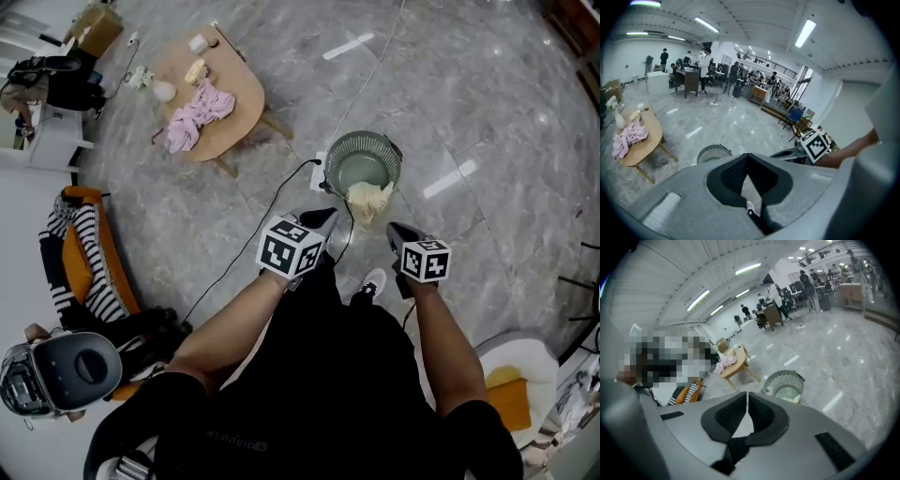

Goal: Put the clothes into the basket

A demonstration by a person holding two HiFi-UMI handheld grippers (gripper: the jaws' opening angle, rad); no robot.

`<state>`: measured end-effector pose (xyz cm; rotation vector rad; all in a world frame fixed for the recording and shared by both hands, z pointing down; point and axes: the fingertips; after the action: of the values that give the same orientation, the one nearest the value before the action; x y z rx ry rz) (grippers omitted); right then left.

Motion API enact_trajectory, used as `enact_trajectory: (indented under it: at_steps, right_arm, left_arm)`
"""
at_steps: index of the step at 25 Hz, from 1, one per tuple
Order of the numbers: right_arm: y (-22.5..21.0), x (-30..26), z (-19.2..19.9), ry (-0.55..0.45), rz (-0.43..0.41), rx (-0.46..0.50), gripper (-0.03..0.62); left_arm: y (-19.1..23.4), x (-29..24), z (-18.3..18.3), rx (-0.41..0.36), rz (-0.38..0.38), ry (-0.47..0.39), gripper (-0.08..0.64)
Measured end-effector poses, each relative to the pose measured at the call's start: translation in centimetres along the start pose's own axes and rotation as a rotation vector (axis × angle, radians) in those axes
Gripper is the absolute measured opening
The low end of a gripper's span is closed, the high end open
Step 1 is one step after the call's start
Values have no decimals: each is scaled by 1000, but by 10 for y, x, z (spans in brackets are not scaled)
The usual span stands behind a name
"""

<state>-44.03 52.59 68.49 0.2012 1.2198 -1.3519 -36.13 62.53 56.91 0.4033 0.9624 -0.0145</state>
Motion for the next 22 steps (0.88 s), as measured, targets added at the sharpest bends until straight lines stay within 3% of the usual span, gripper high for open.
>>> enact_trajectory:
  at_steps: [3, 7, 10, 16, 22]
  right_arm:
    - [28, 44, -9, -87, -54, 32, 17]
    - [55, 65, 12, -68, -149, 32, 15]
    - [78, 75, 20, -57, -179, 102, 15]
    - [124, 112, 10, -131, -139, 246, 15]
    - [151, 128, -3, -222, -89, 187, 15]
  left_arm:
    - [-16, 24, 2, 22, -28, -65, 0]
    - [-37, 54, 12, 37, -62, -142, 0]
    - [-45, 75, 21, 38, -88, -176, 0]
    - [-45, 105, 33, 23, -100, -194, 0]
    - [-52, 118, 30, -65, -16, -177, 0]
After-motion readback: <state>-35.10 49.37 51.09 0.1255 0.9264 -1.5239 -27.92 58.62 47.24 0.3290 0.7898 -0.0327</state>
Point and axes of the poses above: the fingertips, and each gripper's own axes: x backward along the fingers, y to its left, z out of its underside, and after that the axes turned 11 degrees about y, right-handed
